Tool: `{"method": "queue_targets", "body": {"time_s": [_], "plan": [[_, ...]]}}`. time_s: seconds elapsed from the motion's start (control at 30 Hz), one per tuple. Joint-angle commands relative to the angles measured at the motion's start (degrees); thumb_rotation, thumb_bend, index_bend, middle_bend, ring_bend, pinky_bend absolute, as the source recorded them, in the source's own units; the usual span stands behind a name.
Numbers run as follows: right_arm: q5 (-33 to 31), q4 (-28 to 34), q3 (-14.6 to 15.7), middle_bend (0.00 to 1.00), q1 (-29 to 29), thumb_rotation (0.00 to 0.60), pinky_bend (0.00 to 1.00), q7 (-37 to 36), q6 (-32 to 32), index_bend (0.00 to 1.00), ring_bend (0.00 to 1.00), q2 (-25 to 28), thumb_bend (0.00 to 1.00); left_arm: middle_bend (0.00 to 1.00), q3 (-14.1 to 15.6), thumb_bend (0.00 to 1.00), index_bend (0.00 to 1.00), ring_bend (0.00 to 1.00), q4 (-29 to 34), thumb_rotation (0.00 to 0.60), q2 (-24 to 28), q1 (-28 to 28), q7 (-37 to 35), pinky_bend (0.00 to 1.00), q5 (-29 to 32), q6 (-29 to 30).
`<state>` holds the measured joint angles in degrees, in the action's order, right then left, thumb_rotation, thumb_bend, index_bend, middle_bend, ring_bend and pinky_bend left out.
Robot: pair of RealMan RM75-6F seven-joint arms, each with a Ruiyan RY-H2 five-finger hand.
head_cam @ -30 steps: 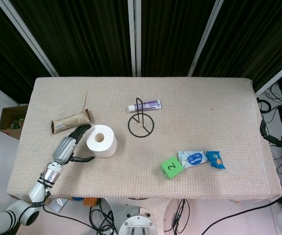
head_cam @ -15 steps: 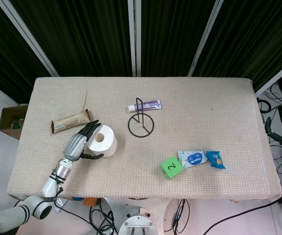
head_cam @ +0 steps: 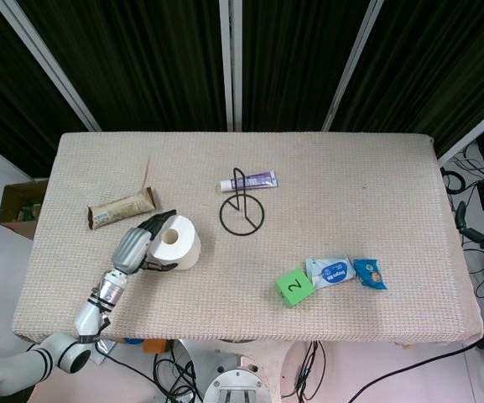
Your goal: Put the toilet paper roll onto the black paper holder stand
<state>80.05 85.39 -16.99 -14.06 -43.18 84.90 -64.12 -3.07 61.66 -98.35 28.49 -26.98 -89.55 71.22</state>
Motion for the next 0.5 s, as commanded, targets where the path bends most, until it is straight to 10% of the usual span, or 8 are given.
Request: {"method": "queue_targets", "body": {"time_s": [0.03, 0.5], "plan": [[0.11, -0.19, 0.05, 0.0, 0.12, 0.6, 0.0, -0.21, 0.09, 0.0, 0.0, -0.05, 0.49, 0.32, -0.08, 0.27, 0.06, 0.21, 0.63, 0.6, 0.39, -0.08, 0.23, 0.35, 0.44, -0.17], [0.64, -0.47, -0.38, 0.0, 0.54, 0.6, 0.0, -1.61, 1.01, 0.0, 0.0, -0.03, 0.49, 0.4, -4.99, 0.3, 0.23, 0.27, 18.14, 0.6, 12.75, 1.29, 4.63, 0.41, 0.64, 2.97]]}}
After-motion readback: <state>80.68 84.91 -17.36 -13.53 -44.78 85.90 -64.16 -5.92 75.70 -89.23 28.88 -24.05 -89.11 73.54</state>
